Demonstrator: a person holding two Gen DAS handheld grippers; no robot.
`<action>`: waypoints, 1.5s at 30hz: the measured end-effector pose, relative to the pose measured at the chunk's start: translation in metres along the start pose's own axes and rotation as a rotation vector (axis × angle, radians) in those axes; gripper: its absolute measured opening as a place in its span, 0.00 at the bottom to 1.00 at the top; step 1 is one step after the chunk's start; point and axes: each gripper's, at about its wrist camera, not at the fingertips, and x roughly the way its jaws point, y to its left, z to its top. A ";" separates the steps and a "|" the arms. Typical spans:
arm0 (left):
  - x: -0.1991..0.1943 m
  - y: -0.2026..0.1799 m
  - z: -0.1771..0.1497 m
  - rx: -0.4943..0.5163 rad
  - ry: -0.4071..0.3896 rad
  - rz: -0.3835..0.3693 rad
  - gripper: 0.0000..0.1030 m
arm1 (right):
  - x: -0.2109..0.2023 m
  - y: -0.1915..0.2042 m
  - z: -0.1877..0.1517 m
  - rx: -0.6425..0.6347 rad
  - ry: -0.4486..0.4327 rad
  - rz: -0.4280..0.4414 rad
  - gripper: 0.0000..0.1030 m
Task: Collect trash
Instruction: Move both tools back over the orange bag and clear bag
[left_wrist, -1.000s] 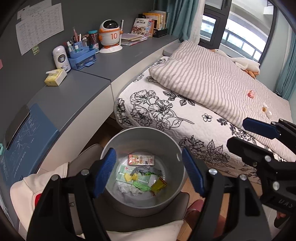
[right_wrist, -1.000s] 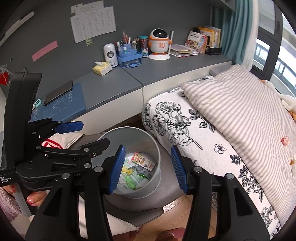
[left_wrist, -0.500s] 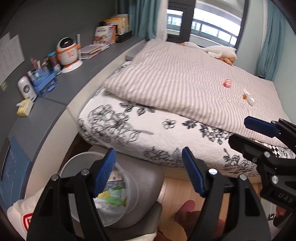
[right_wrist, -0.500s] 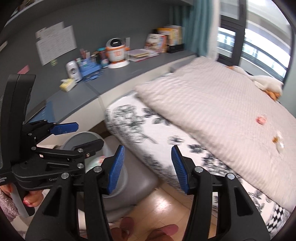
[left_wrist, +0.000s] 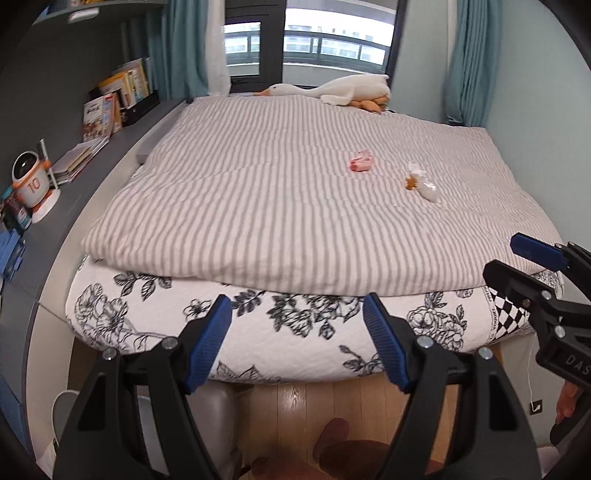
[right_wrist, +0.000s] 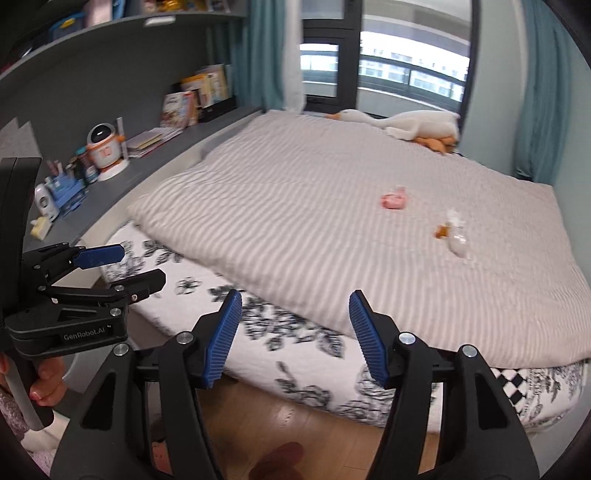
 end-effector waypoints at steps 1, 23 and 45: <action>0.006 -0.011 0.005 0.014 0.001 -0.010 0.71 | -0.001 -0.012 0.000 0.012 -0.004 -0.021 0.63; 0.205 -0.136 0.172 0.223 0.094 -0.124 0.71 | 0.118 -0.243 0.061 0.327 0.035 -0.239 0.64; 0.481 -0.182 0.288 0.393 0.165 -0.111 0.71 | 0.377 -0.380 0.106 0.450 0.202 -0.333 0.64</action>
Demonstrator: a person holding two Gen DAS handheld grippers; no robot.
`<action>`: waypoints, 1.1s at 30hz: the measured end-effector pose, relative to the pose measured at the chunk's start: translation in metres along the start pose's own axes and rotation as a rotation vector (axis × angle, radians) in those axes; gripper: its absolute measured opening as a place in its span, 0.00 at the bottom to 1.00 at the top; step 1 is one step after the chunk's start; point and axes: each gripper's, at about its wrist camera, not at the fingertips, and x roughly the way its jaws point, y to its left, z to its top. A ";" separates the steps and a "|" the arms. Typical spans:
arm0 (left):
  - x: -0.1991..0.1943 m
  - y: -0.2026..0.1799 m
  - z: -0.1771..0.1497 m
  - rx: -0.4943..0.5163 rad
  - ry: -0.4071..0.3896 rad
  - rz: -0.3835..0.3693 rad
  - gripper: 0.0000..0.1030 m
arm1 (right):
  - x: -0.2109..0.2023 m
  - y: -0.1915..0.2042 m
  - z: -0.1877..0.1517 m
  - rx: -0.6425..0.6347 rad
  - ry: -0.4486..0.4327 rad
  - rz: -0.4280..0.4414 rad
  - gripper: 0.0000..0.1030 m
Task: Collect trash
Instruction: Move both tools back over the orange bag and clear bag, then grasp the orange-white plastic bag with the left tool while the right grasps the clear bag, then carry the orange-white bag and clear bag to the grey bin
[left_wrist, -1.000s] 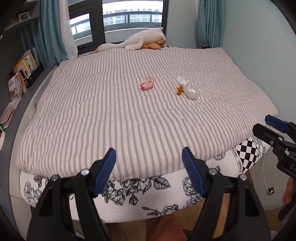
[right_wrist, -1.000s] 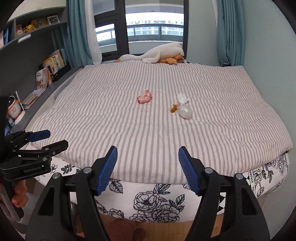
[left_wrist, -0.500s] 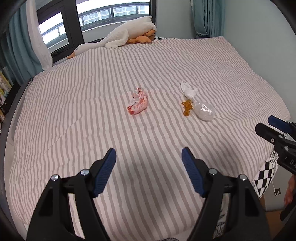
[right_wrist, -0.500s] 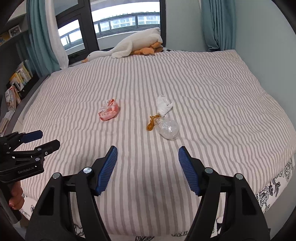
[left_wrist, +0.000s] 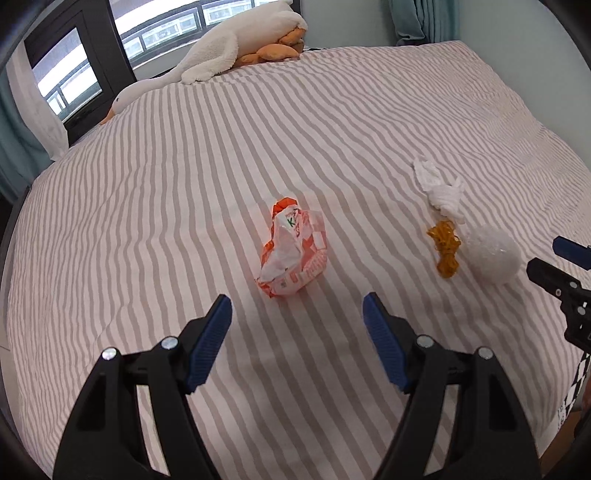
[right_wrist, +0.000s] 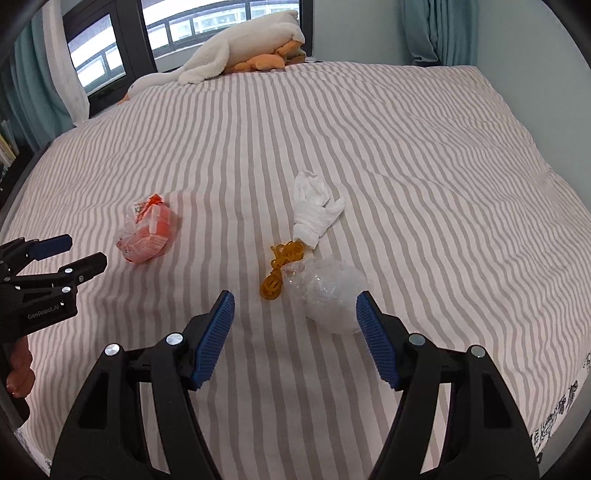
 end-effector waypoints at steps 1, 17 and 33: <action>0.008 0.001 0.003 0.009 0.000 -0.002 0.71 | 0.006 -0.001 0.000 0.004 0.004 -0.008 0.64; 0.080 -0.022 0.022 0.136 0.014 -0.080 0.26 | 0.059 -0.020 -0.007 0.075 0.088 -0.029 0.36; 0.025 -0.077 0.013 0.274 -0.059 -0.157 0.24 | 0.021 -0.016 -0.010 0.063 0.051 -0.012 0.00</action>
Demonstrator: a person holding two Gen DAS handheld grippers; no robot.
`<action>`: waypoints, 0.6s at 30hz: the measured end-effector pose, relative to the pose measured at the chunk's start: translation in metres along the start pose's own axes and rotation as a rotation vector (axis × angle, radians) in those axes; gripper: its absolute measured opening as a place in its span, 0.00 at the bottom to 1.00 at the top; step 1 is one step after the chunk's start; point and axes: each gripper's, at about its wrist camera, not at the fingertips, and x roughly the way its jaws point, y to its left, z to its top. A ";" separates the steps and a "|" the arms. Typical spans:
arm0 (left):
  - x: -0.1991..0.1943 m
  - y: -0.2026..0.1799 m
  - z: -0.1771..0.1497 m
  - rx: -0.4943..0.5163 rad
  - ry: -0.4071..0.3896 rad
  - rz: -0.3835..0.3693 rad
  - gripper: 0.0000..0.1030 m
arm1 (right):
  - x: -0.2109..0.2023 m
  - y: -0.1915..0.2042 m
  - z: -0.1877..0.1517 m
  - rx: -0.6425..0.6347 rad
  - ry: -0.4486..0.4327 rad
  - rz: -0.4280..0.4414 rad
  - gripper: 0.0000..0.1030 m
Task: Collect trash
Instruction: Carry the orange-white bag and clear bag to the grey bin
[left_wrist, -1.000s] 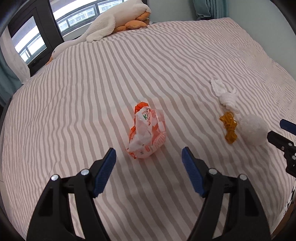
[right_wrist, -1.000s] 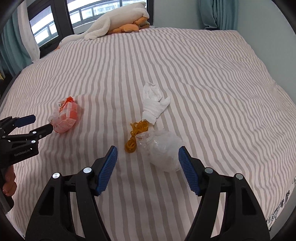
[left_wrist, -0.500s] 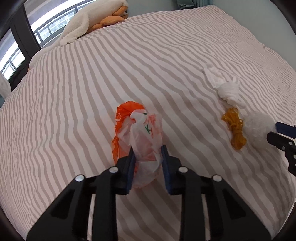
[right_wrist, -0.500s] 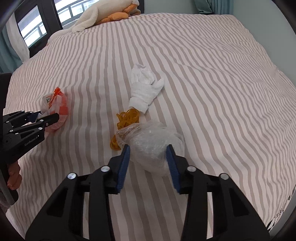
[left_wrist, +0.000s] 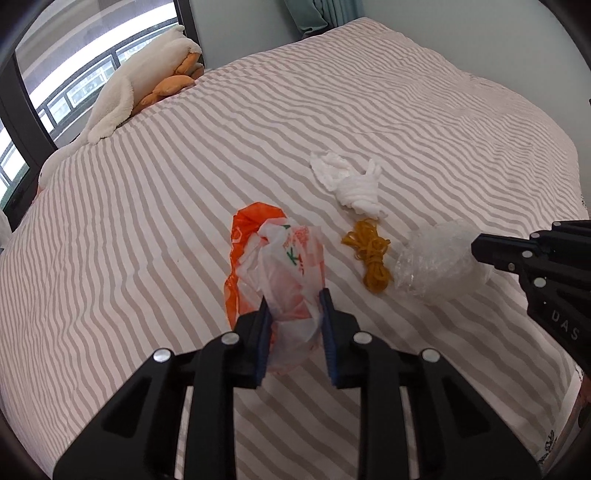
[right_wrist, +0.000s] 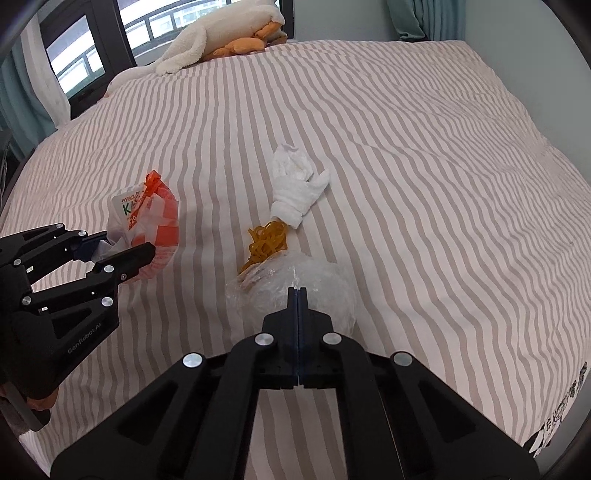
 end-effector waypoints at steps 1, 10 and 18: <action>-0.002 0.001 -0.001 -0.006 0.001 -0.003 0.24 | -0.002 0.000 0.000 0.001 -0.001 0.003 0.00; -0.027 0.008 -0.008 -0.047 -0.001 -0.017 0.23 | -0.035 0.003 0.003 0.017 -0.045 0.039 0.00; -0.085 -0.001 -0.027 -0.098 -0.011 -0.025 0.23 | -0.096 0.012 -0.010 -0.026 -0.078 0.068 0.00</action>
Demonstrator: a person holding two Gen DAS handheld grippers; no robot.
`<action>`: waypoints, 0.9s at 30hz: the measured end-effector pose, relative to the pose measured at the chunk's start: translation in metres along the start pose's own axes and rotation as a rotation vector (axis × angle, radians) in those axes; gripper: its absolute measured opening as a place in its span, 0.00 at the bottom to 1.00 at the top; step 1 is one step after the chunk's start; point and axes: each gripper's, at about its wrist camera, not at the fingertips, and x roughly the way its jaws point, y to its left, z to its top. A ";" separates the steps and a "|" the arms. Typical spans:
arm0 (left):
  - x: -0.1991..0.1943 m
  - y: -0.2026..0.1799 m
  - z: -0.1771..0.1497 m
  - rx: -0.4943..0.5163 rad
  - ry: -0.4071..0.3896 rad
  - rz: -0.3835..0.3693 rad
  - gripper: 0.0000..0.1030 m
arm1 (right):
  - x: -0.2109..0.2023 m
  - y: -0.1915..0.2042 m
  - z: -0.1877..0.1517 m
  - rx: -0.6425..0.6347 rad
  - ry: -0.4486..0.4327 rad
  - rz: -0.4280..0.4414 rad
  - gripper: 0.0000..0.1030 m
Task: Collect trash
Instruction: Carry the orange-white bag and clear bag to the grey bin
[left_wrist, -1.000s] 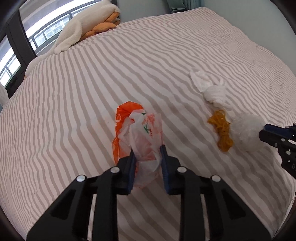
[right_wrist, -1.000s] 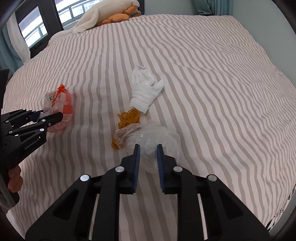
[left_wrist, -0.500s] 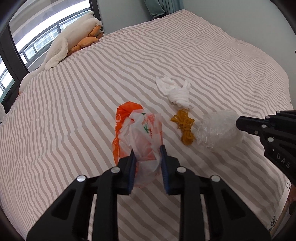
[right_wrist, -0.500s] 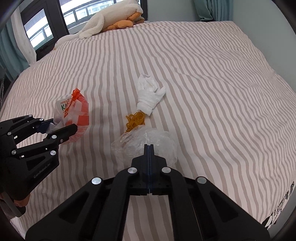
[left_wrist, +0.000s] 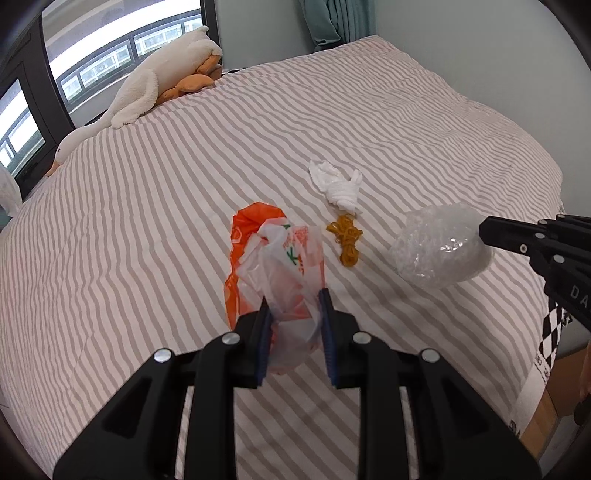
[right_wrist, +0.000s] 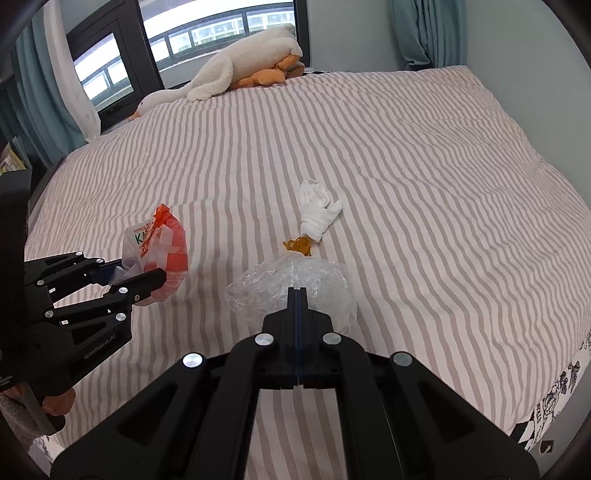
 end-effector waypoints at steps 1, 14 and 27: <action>-0.009 -0.002 -0.004 -0.010 -0.002 0.000 0.23 | -0.009 0.002 -0.002 -0.007 -0.003 0.006 0.00; -0.160 -0.043 -0.082 -0.188 -0.088 0.051 0.23 | -0.149 0.042 -0.061 -0.197 -0.063 0.139 0.00; -0.300 -0.078 -0.233 -0.494 -0.148 0.276 0.23 | -0.256 0.106 -0.163 -0.476 -0.102 0.409 0.00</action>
